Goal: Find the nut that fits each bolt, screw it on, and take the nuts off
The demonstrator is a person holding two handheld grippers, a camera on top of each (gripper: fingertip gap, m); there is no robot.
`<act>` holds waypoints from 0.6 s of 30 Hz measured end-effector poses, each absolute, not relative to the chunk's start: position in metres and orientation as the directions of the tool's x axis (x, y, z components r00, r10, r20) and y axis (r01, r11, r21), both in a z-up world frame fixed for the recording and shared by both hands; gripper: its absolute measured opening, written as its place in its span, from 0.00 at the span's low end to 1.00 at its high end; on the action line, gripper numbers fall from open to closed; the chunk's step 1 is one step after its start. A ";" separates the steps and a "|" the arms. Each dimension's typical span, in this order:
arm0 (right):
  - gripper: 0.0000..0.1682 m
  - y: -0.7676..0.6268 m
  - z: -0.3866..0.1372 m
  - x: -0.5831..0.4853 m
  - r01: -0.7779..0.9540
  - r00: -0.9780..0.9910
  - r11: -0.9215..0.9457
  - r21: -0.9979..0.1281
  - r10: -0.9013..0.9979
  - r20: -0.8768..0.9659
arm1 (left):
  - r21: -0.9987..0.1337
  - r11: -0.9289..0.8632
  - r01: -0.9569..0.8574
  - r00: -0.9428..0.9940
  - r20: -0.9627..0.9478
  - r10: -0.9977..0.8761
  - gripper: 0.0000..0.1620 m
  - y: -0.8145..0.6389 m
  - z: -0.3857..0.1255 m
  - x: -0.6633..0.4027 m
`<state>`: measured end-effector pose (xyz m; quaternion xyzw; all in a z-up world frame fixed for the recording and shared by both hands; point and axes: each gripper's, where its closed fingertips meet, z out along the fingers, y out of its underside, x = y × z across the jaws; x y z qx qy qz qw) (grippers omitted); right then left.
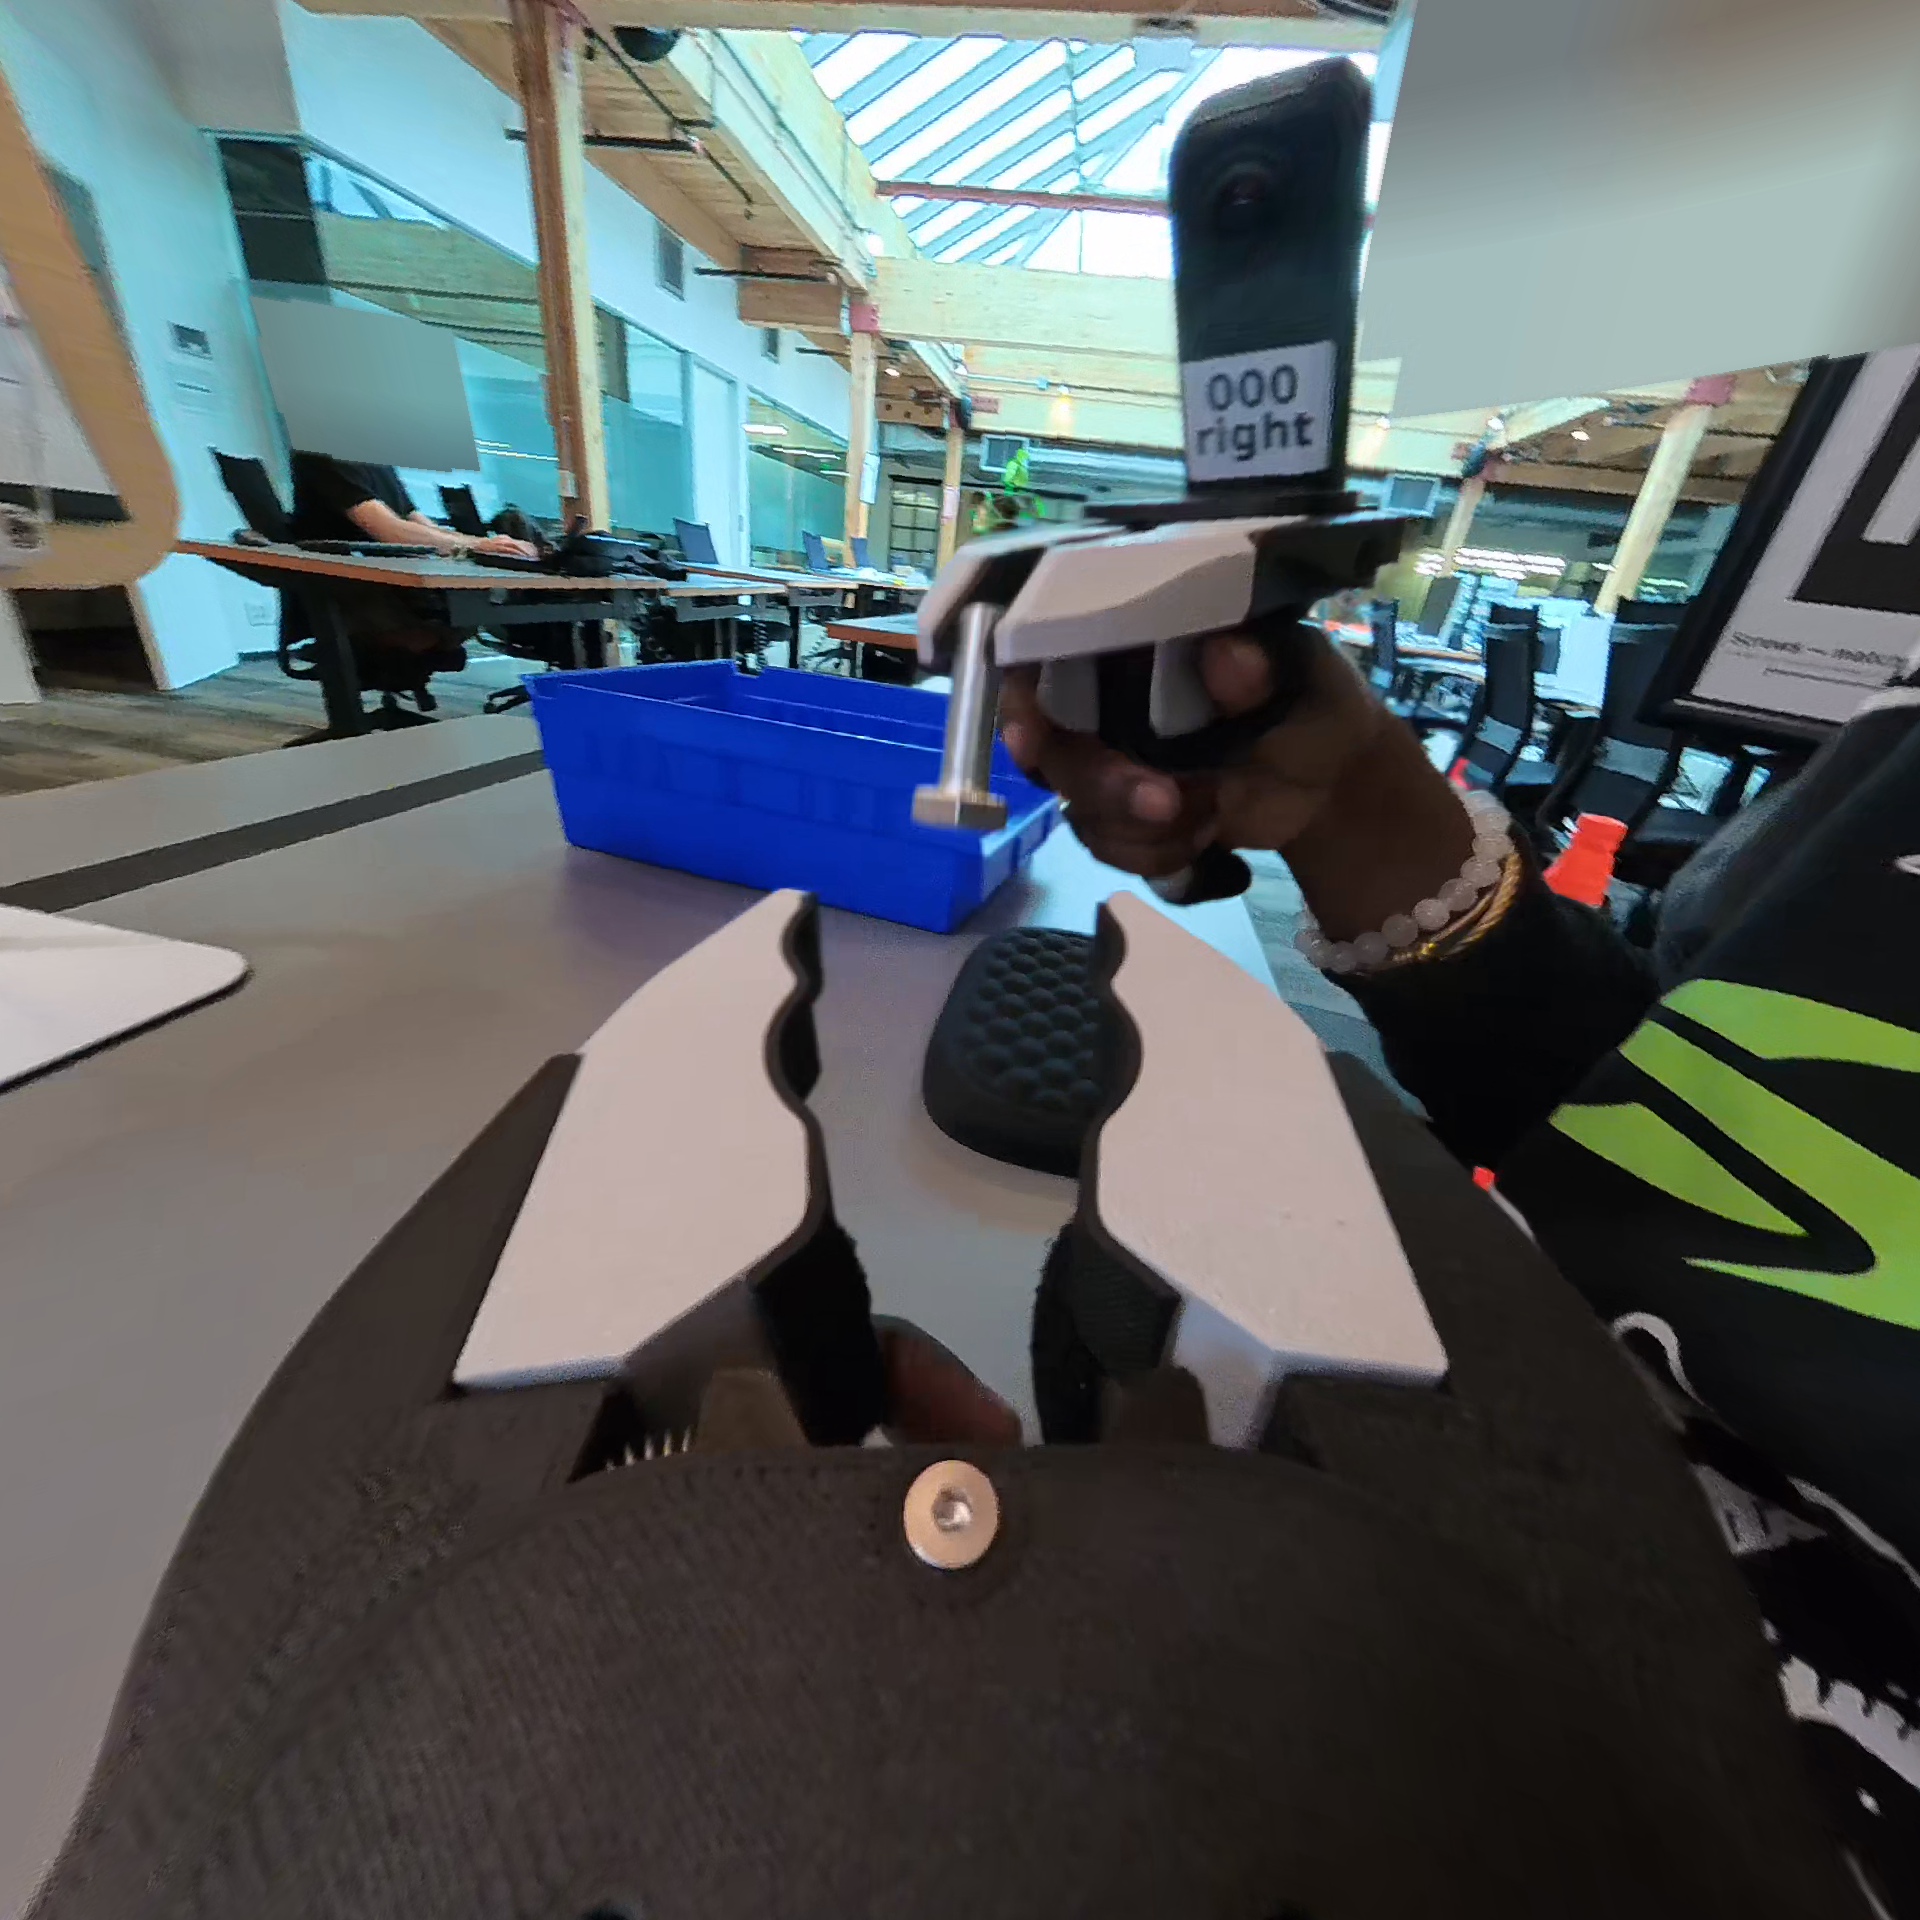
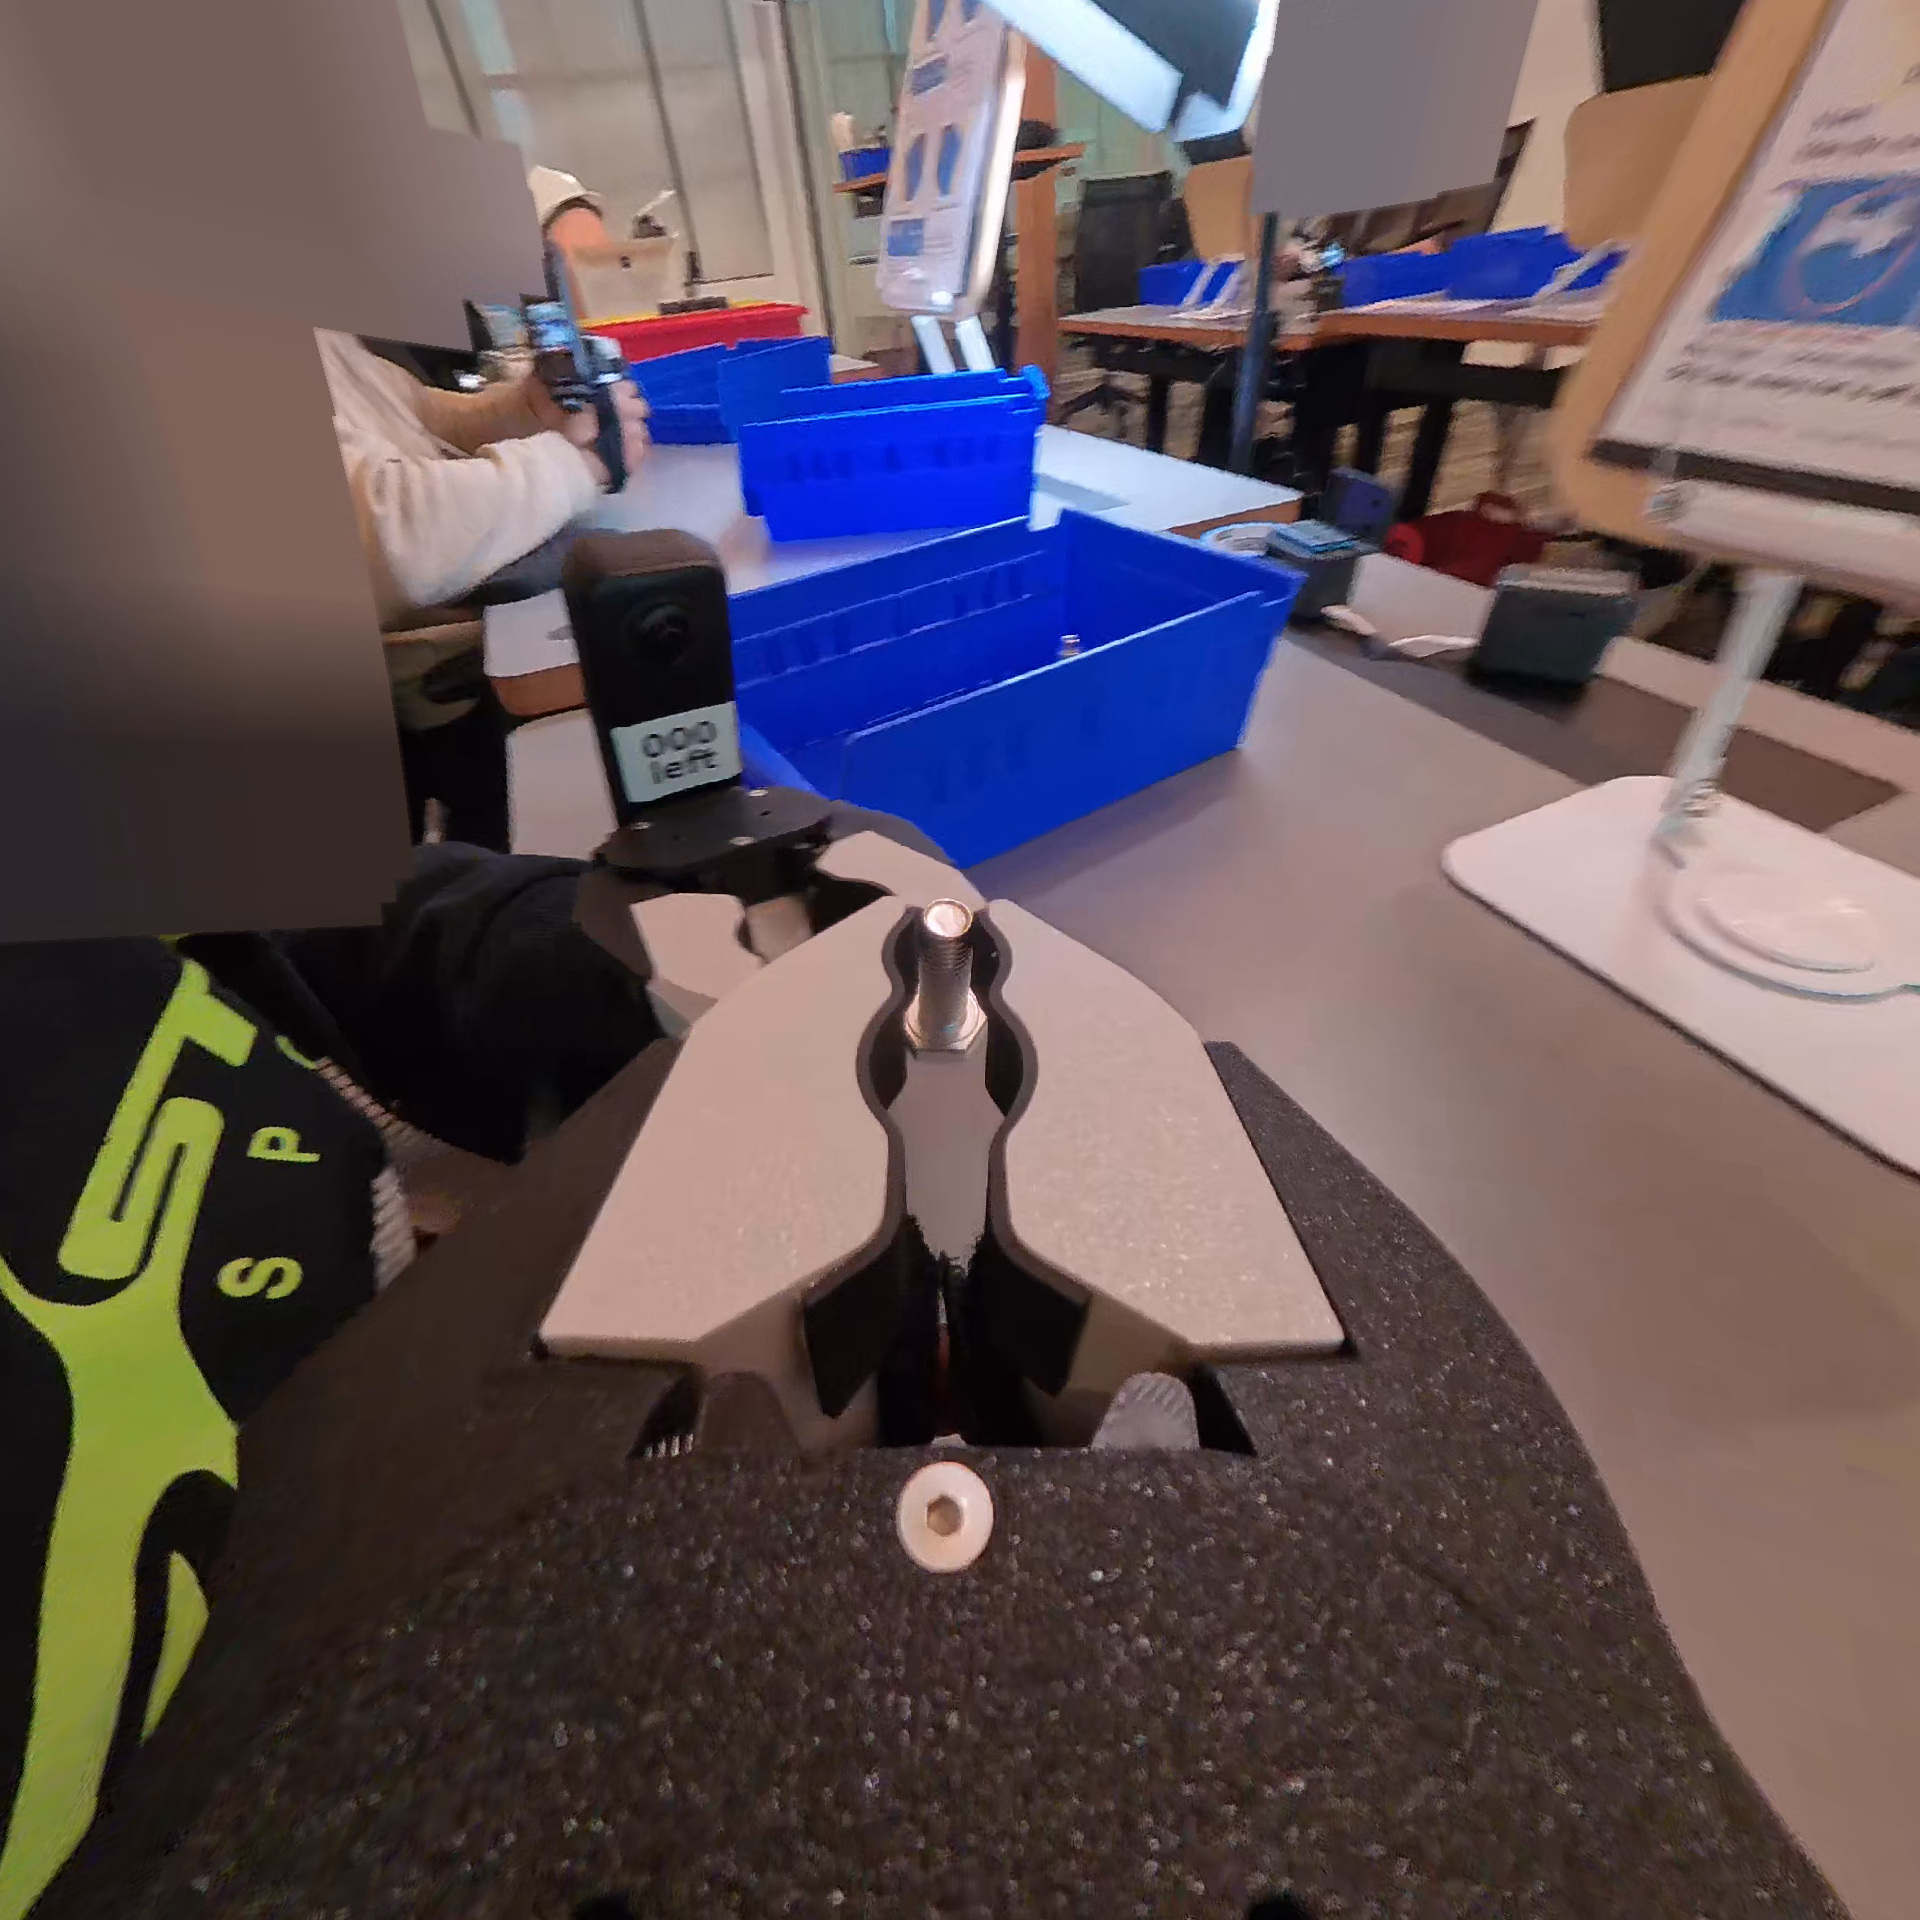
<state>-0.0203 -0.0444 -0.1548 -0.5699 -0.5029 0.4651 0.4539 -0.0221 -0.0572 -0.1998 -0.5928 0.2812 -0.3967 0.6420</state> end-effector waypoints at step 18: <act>0.06 0.285 -0.211 0.212 0.270 0.785 -0.214 -0.939 0.613 0.086 | -0.989 0.010 0.151 0.555 0.076 -0.828 0.36 -0.055 -0.201 -0.024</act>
